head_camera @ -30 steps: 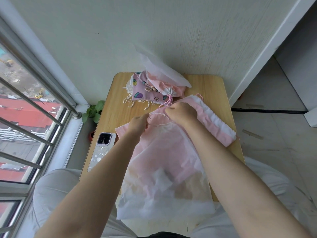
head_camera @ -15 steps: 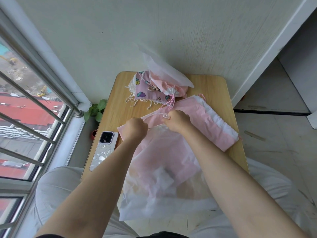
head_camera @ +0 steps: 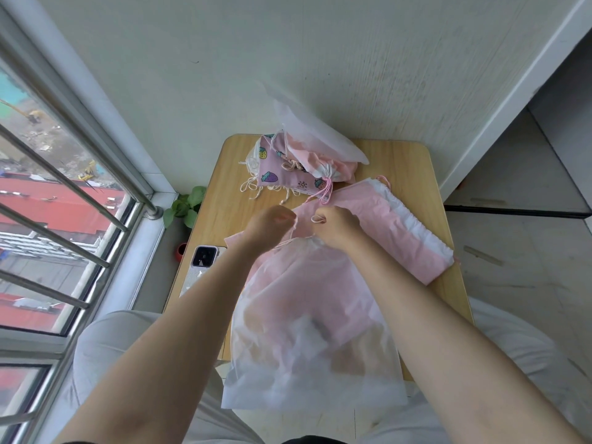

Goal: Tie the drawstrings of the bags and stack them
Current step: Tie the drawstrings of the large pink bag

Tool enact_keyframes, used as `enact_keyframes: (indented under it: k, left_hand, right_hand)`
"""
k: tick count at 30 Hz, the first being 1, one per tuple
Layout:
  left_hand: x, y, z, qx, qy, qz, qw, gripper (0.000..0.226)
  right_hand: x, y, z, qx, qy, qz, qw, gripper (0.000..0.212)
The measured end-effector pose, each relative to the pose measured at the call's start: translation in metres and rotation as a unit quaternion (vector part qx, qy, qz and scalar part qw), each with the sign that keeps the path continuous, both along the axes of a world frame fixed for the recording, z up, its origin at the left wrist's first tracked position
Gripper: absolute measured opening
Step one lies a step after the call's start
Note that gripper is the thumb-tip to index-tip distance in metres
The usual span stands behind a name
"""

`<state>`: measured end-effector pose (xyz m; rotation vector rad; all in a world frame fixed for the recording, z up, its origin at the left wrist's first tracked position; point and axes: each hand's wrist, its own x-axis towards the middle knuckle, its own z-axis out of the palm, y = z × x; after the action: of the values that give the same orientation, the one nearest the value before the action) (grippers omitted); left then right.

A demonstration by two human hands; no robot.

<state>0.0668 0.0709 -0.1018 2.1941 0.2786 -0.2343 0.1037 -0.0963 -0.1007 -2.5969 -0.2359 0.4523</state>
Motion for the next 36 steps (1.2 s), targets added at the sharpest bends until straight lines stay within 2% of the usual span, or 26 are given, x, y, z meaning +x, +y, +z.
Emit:
enact_keyframes:
  k: [4,8,11,12,14,16,17,20,22,26,28,33,36]
  left_hand:
    - [0.004,-0.012,-0.003,0.036,0.049,-0.052,0.997,0.015]
    - [-0.001,-0.01,0.002,0.139,0.049,-0.073,0.986,0.048]
    - [-0.001,-0.007,0.011,0.189,0.052,-0.087,0.977,0.054]
    - [-0.001,-0.006,0.014,0.151,0.072,-0.074,0.983,0.051]
    - [-0.003,-0.004,0.02,-0.031,0.106,-0.022,0.994,0.039]
    - [-0.006,-0.004,0.026,-0.218,0.106,0.028,0.97,0.028]
    - [-0.008,-0.005,0.028,-0.279,0.099,0.039,0.954,0.024]
    - [-0.013,-0.014,0.027,-0.351,0.094,0.016,0.932,0.021]
    - [-0.013,-0.018,0.022,-0.34,0.089,0.027,0.936,0.022]
    - [-0.01,-0.021,0.015,-0.228,0.062,0.105,0.966,0.017]
    - [-0.009,-0.024,0.016,-0.171,0.05,0.123,0.976,0.023]
    - [-0.005,-0.031,0.023,-0.08,0.06,0.058,0.993,0.024]
    - [-0.006,-0.028,0.022,-0.032,0.053,0.002,0.998,0.029]
  right_hand:
    - [0.002,-0.002,0.0,0.05,-0.004,-0.012,0.999,0.042]
    - [0.002,-0.003,-0.001,0.062,-0.011,-0.013,0.998,0.043]
    - [0.001,-0.001,-0.002,0.036,-0.029,-0.002,0.999,0.038]
    - [-0.001,-0.001,-0.001,0.036,-0.032,0.0,0.999,0.038]
    - [-0.003,-0.001,0.0,0.047,-0.031,0.002,0.998,0.036]
    - [-0.004,0.0,-0.001,0.053,-0.024,0.003,0.998,0.035]
    - [-0.006,0.002,-0.002,0.058,-0.019,0.0,0.998,0.037]
    - [-0.011,0.005,-0.004,0.085,0.003,-0.018,0.996,0.047]
    - [-0.011,0.004,-0.005,0.114,0.034,-0.036,0.992,0.048]
    - [-0.006,-0.005,0.003,0.202,0.101,-0.082,0.971,0.049]
    - [-0.004,-0.007,0.011,0.219,0.12,-0.083,0.965,0.047]
    - [0.006,0.001,0.025,0.302,0.132,-0.106,0.938,0.021]
    - [0.01,0.008,0.038,0.313,0.137,-0.076,0.937,0.023]
